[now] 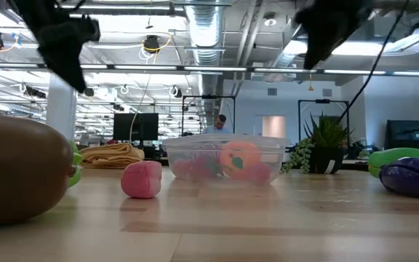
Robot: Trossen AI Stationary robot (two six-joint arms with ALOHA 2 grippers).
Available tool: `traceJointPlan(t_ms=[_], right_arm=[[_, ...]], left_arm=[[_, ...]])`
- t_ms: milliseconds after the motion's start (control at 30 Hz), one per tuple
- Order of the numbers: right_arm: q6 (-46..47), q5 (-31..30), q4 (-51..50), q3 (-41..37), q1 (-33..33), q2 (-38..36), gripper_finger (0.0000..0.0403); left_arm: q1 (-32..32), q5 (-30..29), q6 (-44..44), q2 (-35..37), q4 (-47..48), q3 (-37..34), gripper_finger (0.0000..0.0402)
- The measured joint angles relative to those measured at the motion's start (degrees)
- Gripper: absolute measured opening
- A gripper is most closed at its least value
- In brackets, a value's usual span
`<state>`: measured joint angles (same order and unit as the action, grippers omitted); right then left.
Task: Pick and placing Produce into tupperware
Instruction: Put the top red strawberry into the transparent bin
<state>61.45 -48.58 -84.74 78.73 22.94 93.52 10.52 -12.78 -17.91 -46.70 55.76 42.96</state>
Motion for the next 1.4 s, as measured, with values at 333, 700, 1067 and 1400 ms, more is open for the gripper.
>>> traceJointPlan(t_ms=[333, 700, 1067, 1400], right_arm=[[13.5, -2.8, 8.5, -17.2, 16.7, -21.1, 0.0332], [10.9, -12.0, 16.2, -25.3, 30.2, -41.7, 0.0323], [4.7, -8.5, 14.1, -25.5, 31.1, -48.4, 0.0322], [0.0, -8.5, 15.5, -26.2, 31.5, -49.3, 0.0322]], left_arm=[[-2.0, 13.7, -1.7, -0.1, -1.3, -5.8, 0.0297], [-2.3, 19.1, -5.6, -0.6, 8.6, -5.4, 0.0297], [-2.3, 20.5, -6.4, -5.6, 10.2, -5.4, 0.0297], [-2.4, 19.8, 3.1, -19.0, 8.6, -5.4, 0.0297]])
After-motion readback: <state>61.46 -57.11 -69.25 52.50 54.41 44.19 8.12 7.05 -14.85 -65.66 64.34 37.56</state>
